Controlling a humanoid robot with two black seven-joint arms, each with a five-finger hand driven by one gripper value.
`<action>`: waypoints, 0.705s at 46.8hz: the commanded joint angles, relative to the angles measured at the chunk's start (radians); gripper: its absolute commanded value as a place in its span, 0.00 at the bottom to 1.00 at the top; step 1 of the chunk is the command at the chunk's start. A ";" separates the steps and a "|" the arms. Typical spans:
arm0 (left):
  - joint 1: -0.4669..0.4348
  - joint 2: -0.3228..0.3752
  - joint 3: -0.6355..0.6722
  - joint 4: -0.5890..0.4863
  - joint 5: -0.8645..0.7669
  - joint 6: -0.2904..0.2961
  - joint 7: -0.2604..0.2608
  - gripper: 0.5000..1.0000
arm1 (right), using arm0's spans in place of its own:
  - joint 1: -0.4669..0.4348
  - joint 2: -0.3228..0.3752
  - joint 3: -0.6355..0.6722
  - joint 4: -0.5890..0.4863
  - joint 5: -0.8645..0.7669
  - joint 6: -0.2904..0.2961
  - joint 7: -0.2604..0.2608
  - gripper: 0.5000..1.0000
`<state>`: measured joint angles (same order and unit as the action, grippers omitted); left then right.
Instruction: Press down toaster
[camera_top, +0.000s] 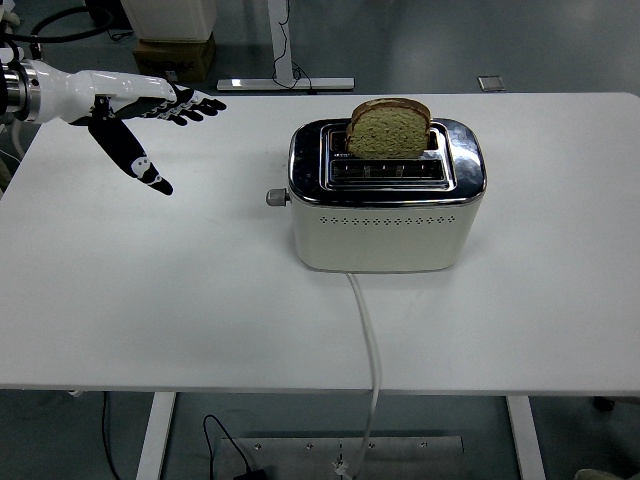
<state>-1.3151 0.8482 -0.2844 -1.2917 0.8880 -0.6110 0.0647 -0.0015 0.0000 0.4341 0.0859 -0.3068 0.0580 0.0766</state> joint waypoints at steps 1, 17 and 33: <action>-0.001 -0.024 0.001 -0.006 0.000 0.000 0.032 1.00 | 0.000 0.000 0.000 0.000 0.000 0.000 0.000 1.00; 0.042 -0.040 0.002 -0.055 -0.006 0.000 0.063 1.00 | 0.000 0.000 0.000 0.000 0.000 0.000 0.000 1.00; 0.093 -0.040 0.002 -0.060 -0.006 0.000 0.064 1.00 | 0.000 0.000 0.000 0.000 0.000 0.000 0.000 1.00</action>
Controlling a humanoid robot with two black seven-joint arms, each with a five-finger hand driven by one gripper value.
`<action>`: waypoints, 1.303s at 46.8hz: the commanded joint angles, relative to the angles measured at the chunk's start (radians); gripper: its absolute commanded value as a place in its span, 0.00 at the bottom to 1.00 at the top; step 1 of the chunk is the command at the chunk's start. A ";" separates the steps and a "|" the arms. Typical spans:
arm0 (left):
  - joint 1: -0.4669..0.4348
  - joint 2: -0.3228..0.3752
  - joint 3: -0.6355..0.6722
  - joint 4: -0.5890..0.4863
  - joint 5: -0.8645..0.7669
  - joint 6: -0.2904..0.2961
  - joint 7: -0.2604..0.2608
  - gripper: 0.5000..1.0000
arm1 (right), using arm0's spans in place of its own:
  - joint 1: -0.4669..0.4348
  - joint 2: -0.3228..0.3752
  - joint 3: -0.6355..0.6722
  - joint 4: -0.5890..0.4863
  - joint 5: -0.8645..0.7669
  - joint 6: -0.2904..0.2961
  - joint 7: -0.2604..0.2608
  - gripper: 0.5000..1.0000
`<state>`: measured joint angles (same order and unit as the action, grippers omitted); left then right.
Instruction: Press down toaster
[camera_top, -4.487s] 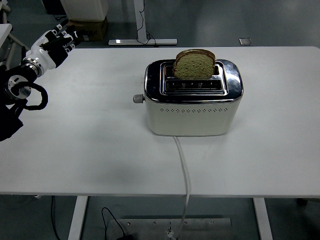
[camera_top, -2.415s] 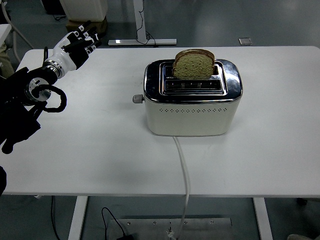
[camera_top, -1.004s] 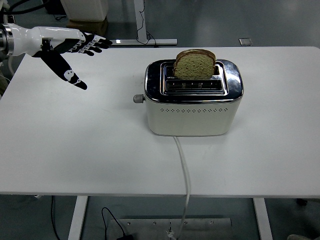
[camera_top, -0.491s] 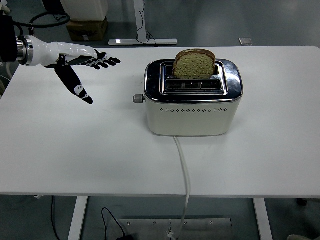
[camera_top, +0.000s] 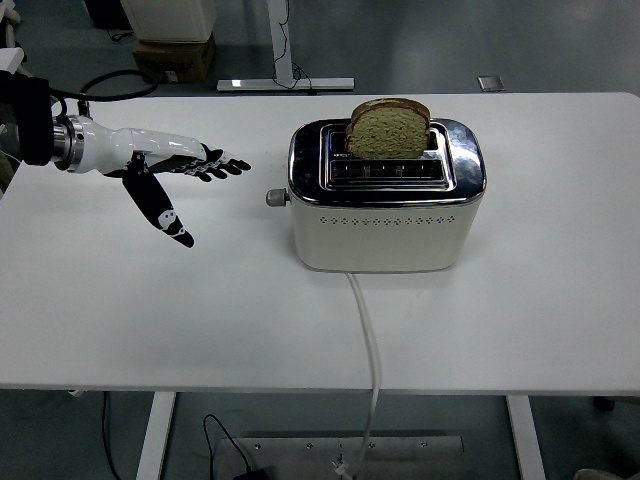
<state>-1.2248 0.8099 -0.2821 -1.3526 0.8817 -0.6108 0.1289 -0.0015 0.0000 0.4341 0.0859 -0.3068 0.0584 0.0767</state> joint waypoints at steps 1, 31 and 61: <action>0.002 -0.002 0.000 0.001 0.000 0.000 0.000 1.00 | 0.000 0.000 0.000 0.000 0.000 0.000 0.000 1.00; -0.025 -0.066 0.032 0.010 0.010 0.000 0.031 1.00 | 0.000 0.000 0.000 0.000 0.000 0.000 0.000 1.00; -0.052 -0.120 0.057 0.049 0.042 0.000 0.061 1.00 | 0.000 0.000 0.000 0.000 0.000 0.000 0.000 1.00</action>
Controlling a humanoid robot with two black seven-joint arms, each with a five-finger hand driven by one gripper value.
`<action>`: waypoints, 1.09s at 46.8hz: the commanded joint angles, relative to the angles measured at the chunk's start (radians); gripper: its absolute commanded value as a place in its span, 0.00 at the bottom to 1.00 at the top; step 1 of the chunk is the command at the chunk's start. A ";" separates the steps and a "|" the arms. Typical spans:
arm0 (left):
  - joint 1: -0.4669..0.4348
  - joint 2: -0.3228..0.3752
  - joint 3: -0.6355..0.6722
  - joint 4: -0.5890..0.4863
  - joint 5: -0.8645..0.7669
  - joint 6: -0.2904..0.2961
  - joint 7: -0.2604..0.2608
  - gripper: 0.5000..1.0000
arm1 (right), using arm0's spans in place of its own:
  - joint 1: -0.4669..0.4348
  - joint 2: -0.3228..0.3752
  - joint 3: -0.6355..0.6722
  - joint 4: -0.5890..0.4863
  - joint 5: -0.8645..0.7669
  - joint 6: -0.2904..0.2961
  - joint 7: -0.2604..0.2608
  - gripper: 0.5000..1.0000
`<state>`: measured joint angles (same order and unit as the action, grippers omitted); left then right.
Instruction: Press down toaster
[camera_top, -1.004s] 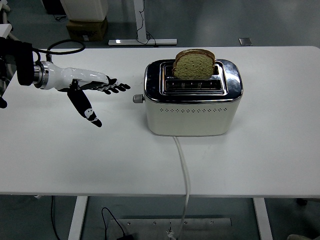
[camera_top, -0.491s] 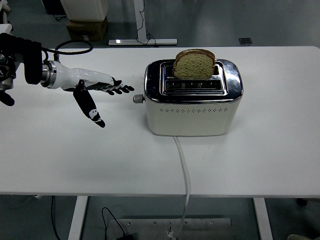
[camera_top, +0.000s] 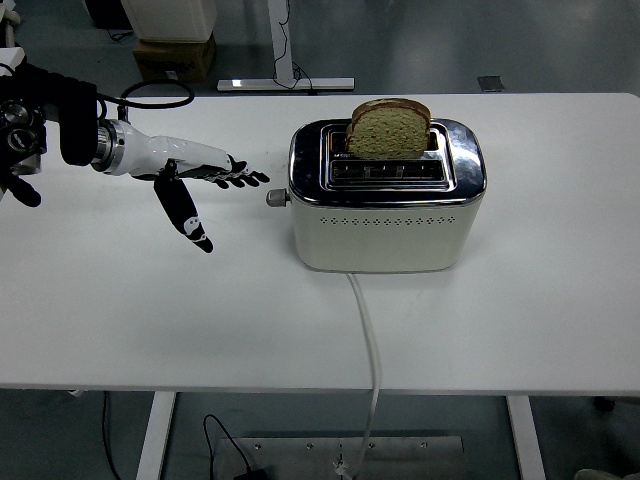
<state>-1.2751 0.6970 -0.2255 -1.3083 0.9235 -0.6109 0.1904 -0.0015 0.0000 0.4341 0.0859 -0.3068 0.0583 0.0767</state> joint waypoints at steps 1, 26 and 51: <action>-0.001 -0.011 0.000 0.006 0.000 0.000 0.000 1.00 | 0.000 0.000 0.000 0.000 0.000 0.000 0.000 1.00; 0.003 -0.031 0.014 0.012 0.001 0.000 0.000 1.00 | 0.000 0.000 0.000 0.000 0.000 0.000 0.000 1.00; 0.014 -0.051 0.015 0.034 0.001 0.000 0.000 1.00 | 0.000 0.000 0.000 0.000 0.000 0.000 0.000 1.00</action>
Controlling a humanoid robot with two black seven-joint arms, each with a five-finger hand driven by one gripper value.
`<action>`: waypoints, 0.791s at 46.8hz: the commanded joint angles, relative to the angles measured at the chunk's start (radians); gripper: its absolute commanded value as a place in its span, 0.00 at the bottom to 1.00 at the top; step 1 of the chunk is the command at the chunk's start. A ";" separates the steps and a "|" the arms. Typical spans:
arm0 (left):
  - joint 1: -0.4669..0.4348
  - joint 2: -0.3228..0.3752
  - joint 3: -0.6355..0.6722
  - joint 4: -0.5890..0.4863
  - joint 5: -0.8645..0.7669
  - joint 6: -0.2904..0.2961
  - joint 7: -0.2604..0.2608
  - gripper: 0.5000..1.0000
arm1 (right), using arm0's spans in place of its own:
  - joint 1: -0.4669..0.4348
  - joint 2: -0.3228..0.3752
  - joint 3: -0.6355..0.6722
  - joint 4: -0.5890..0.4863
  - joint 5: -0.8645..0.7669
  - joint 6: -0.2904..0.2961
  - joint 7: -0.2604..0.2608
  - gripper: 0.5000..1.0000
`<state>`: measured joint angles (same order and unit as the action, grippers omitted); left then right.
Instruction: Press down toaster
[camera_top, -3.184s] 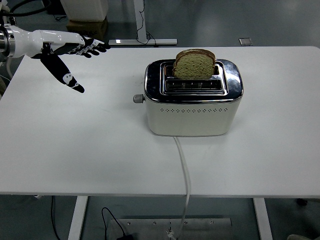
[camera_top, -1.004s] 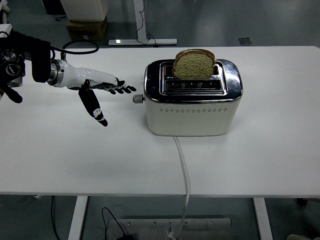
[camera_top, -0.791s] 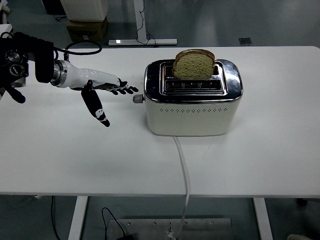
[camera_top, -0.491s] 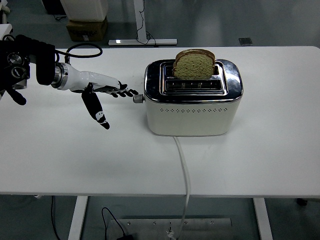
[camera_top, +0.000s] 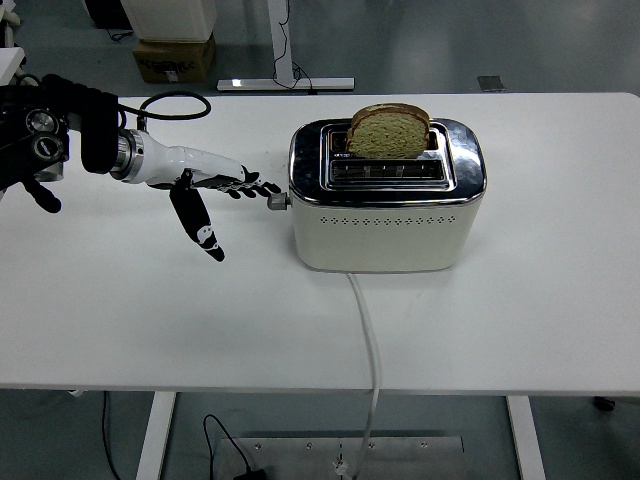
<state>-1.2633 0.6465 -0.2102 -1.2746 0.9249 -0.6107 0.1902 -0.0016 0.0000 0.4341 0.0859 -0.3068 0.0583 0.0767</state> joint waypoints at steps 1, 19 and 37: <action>0.002 -0.001 0.000 0.000 0.000 0.000 0.000 1.00 | 0.000 0.000 0.000 0.000 0.000 0.000 0.000 1.00; 0.004 -0.015 0.029 0.011 0.000 0.000 0.000 1.00 | 0.000 0.000 0.000 0.000 0.000 0.000 0.000 1.00; 0.004 -0.021 0.032 0.027 0.000 0.000 0.000 1.00 | 0.000 0.000 0.000 0.000 0.000 0.000 0.000 1.00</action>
<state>-1.2595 0.6270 -0.1790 -1.2501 0.9246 -0.6109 0.1902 -0.0015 0.0000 0.4341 0.0859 -0.3068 0.0583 0.0767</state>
